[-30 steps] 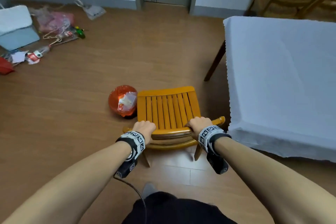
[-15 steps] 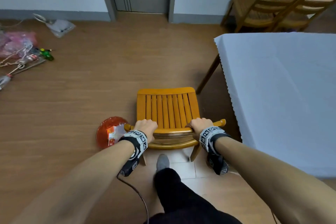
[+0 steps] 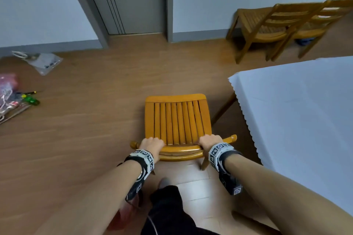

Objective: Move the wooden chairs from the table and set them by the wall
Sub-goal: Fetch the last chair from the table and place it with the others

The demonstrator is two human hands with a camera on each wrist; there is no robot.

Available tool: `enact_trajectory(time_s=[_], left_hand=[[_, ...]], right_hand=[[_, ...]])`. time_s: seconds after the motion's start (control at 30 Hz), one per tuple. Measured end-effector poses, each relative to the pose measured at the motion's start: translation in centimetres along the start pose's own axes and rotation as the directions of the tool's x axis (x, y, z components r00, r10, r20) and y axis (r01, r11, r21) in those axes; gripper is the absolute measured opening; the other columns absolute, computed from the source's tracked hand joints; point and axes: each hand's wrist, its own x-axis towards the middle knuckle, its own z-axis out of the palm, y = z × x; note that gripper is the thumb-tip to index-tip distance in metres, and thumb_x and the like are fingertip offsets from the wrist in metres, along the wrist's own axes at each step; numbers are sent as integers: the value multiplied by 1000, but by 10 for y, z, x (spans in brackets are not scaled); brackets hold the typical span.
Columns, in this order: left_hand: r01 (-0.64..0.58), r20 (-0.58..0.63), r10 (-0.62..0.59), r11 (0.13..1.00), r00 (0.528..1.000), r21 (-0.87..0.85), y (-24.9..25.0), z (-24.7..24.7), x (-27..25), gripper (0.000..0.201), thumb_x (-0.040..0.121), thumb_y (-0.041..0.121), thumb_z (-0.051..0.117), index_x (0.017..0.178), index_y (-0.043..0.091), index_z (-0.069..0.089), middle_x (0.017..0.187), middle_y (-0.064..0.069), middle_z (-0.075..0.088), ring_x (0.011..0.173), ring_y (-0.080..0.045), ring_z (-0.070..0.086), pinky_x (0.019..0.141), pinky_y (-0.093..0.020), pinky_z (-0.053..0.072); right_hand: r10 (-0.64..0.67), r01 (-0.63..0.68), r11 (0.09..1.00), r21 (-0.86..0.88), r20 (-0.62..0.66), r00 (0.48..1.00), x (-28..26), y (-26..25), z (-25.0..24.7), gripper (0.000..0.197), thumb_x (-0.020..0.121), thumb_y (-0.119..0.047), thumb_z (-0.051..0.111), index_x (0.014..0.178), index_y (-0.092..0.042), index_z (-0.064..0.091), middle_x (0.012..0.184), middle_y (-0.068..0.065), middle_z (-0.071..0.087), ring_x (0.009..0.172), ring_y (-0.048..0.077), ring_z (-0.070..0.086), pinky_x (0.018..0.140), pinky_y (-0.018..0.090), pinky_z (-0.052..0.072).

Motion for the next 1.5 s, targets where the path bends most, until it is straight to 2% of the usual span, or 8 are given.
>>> enact_trajectory(time_s=[0.2, 0.4, 0.57, 0.77, 0.97, 1.13, 1.3, 1.5], left_hand=[[-6, 20, 5, 1000, 1000, 30, -42, -63, 101, 37, 92, 14, 64, 129, 22, 63, 121, -4, 65, 114, -26, 59, 87, -36, 48], [-32, 5, 32, 995, 999, 93, -85, -163, 203, 40, 90, 11, 66, 128, 23, 64, 121, -4, 65, 114, -26, 60, 86, -35, 48], [-65, -10, 67, 990, 998, 122, -100, -239, 289, 37, 89, 15, 64, 125, 24, 65, 120, -3, 65, 113, -27, 60, 88, -36, 48], [-71, -9, 74, 986, 997, 148, -99, -327, 384, 34, 91, 14, 63, 123, 22, 65, 121, -4, 65, 115, -27, 59, 90, -35, 48], [-93, -37, 98, 987, 994, 135, -92, -413, 466, 23, 88, 14, 63, 110, 21, 69, 109, -5, 67, 104, -28, 61, 84, -36, 49], [-120, -81, 129, 987, 988, 107, -94, -480, 544, 10, 86, 15, 64, 93, 21, 68, 95, -3, 66, 94, -26, 62, 82, -37, 52], [-222, -20, 230, 955, 973, 195, -86, -515, 619, 17, 88, 17, 64, 104, 21, 68, 106, -3, 67, 103, -27, 63, 83, -36, 50], [-310, -7, 318, 928, 948, 207, -74, -568, 706, 21, 90, 18, 64, 111, 18, 67, 112, -5, 66, 108, -28, 62, 83, -35, 48]], right_hand=[[46, -48, 997, 60, 26, 999, 75, 22, -69, 24, 90, -24, 73, 112, -19, 66, 98, 2, 60, 102, 26, 64, 77, 37, 49], [77, -74, 990, 121, -19, 997, 142, 66, -171, 22, 95, -15, 56, 114, -20, 66, 113, 6, 66, 105, 28, 63, 80, 37, 47], [67, -57, 989, 134, -65, 996, 196, 117, -241, 34, 91, -18, 57, 122, -33, 63, 114, 2, 66, 108, 28, 63, 84, 38, 49], [130, -120, 980, 157, -53, 990, 266, 186, -326, 35, 90, -13, 63, 123, -25, 64, 121, 6, 64, 114, 29, 60, 90, 40, 50], [209, -182, 962, 204, -119, 971, 314, 254, -398, 21, 94, -12, 56, 112, -18, 65, 117, 6, 66, 109, 29, 63, 85, 38, 49], [270, -231, 942, 242, -139, 953, 362, 310, -463, 6, 94, -17, 59, 94, -23, 59, 111, 5, 68, 104, 28, 65, 82, 37, 50], [307, -289, 928, 233, -43, 951, 419, 363, -490, 27, 92, -12, 61, 118, -19, 65, 114, 4, 64, 107, 27, 63, 86, 38, 50], [325, -309, 923, 229, -36, 945, 472, 433, -529, 21, 100, -25, 55, 119, -23, 64, 114, 4, 64, 106, 26, 64, 85, 36, 50]])
